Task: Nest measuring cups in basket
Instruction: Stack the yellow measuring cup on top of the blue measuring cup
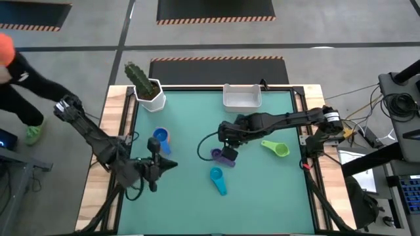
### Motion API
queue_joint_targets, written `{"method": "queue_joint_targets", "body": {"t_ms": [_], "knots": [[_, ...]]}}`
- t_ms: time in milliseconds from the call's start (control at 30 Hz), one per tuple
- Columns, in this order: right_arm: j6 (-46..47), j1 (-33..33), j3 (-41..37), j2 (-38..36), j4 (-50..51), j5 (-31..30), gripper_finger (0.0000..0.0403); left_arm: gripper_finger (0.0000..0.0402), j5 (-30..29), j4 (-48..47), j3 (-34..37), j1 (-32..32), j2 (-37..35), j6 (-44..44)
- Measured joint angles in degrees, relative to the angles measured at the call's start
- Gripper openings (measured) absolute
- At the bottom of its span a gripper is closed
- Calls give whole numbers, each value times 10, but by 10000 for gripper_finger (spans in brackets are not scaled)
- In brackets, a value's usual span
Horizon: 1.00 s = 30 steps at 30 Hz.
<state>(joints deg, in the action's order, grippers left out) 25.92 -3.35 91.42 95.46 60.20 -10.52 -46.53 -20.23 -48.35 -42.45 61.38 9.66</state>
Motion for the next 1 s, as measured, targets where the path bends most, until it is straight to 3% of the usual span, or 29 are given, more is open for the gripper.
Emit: {"method": "queue_joint_targets", "body": {"t_ms": [133, 267, 533, 767, 1000], "knots": [[5, 11, -6, 13, 2, 0, 9, 0, 0, 126, 81, 6, -63, 49], [33, 28, -6, 24, 4, 0, 9, 0, 0, 180, 126, 6, -113, 78], [72, 79, -6, 29, 6, 0, 53, 0, -48, 183, 163, 6, -173, 83], [94, 108, -22, 34, 4, 0, 123, 0, -49, 163, 173, 6, -184, 80], [95, 130, -63, 54, -44, -4, 163, 0, -50, 162, 173, 6, -184, 80]]}}
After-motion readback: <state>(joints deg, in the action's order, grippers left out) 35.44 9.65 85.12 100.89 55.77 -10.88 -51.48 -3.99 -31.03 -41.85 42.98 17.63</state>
